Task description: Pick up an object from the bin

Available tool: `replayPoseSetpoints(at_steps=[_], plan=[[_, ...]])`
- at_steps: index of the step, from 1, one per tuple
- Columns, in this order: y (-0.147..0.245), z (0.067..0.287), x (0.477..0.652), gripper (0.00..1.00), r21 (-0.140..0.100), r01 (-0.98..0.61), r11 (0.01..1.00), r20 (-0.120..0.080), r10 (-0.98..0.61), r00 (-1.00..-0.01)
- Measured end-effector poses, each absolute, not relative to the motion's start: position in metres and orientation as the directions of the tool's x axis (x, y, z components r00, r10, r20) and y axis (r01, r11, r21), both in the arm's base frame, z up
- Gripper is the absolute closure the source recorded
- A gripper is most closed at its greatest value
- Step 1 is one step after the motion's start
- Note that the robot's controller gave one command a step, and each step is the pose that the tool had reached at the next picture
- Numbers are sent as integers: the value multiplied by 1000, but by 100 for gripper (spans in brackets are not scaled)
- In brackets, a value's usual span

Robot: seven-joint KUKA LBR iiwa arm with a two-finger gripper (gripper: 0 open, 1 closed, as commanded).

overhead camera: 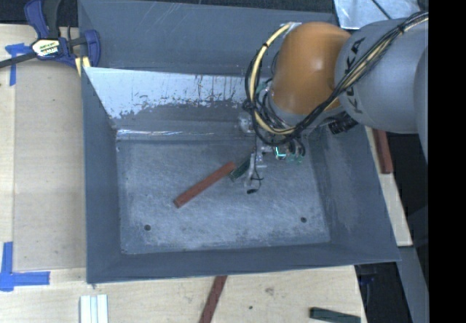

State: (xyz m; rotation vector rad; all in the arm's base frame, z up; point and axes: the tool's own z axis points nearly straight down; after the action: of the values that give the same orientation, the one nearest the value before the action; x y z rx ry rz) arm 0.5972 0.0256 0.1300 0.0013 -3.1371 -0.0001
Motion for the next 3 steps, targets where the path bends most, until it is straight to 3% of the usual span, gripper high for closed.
replayPoseSetpoints(at_steps=[1, 2, 3], plan=[[26, 134, 599, 0, 0, 0, 1000, -4, 0, -1000], [41, 73, 600, 100, 1, -203, 979, -5, -203, -979], [41, 73, 600, 100, 1, -203, 979, -6, -203, -979]])
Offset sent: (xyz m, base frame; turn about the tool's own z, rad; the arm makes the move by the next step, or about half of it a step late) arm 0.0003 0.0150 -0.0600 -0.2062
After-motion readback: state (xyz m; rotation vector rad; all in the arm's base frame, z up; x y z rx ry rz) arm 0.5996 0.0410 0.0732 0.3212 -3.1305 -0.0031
